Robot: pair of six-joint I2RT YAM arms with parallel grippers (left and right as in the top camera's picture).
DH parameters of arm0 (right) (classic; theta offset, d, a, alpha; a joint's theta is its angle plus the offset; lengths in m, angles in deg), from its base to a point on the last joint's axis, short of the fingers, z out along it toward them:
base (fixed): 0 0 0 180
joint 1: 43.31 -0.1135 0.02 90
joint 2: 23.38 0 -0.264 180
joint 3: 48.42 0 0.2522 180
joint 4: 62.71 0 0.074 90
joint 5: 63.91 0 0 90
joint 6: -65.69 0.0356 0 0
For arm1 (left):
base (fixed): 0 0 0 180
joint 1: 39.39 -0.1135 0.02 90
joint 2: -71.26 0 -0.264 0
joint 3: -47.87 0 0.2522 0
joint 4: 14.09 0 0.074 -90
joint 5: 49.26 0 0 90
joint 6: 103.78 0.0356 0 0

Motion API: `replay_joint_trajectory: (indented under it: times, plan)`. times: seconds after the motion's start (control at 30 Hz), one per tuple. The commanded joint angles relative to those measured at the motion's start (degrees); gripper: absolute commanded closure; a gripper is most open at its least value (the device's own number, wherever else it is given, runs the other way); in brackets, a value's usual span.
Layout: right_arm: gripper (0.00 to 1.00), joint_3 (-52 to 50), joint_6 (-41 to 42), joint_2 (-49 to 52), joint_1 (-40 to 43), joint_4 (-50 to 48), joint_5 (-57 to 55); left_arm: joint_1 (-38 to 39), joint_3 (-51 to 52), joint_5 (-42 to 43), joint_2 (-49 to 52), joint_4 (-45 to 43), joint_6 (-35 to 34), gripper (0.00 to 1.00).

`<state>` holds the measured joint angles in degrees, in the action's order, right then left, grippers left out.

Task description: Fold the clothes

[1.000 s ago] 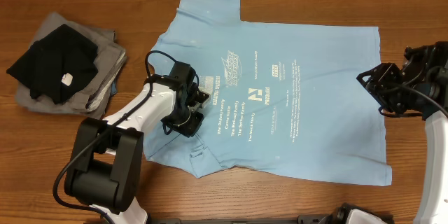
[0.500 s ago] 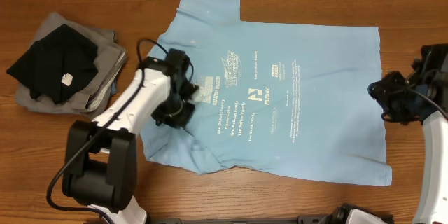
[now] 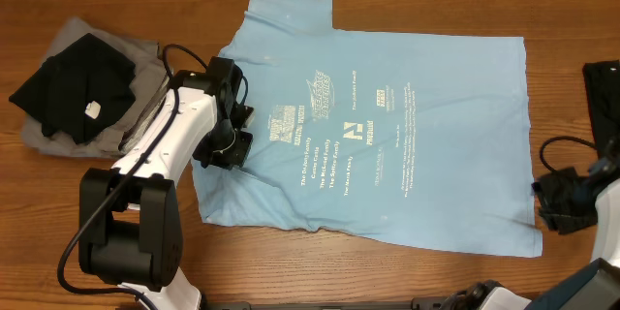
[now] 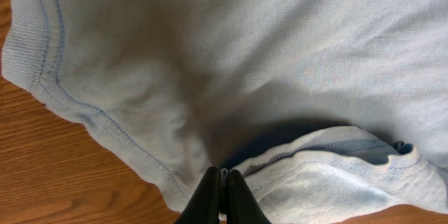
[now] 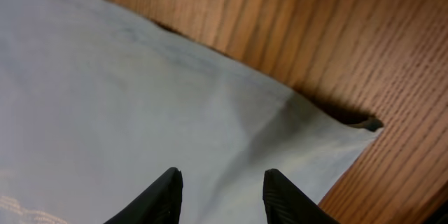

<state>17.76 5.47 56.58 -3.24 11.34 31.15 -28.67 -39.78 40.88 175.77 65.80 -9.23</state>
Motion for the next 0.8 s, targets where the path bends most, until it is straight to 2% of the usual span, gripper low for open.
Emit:
replay_joint_trajectory:
  times: [0.0, 0.07, 0.43, 0.67, 0.77]
  plan:
    - [0.59, -1.03, 0.72, 0.74, 2.67, -0.39, -0.76, -0.31, -0.96, -0.57, -0.39, 0.04, -1.31, 0.96]
    - [0.59, -1.62, 0.74, 0.98, 4.28, -0.37, -0.98, -0.31, -0.96, -0.55, -0.39, 0.11, -1.62, 0.96]
    - [0.76, -5.77, 0.72, 1.14, 14.78, 1.18, -1.60, -0.31, -0.96, -0.04, -0.39, 0.66, -2.45, 0.96]
    - [0.75, -13.62, 0.72, 1.14, 15.61, -5.88, -0.94, -0.31, -0.96, 2.12, -0.39, 0.26, -2.43, 0.96]
    - [0.69, -15.89, 0.72, 1.14, 15.61, -9.16, -1.42, -0.31, -0.96, 2.45, -0.39, 0.28, -2.40, 0.96]
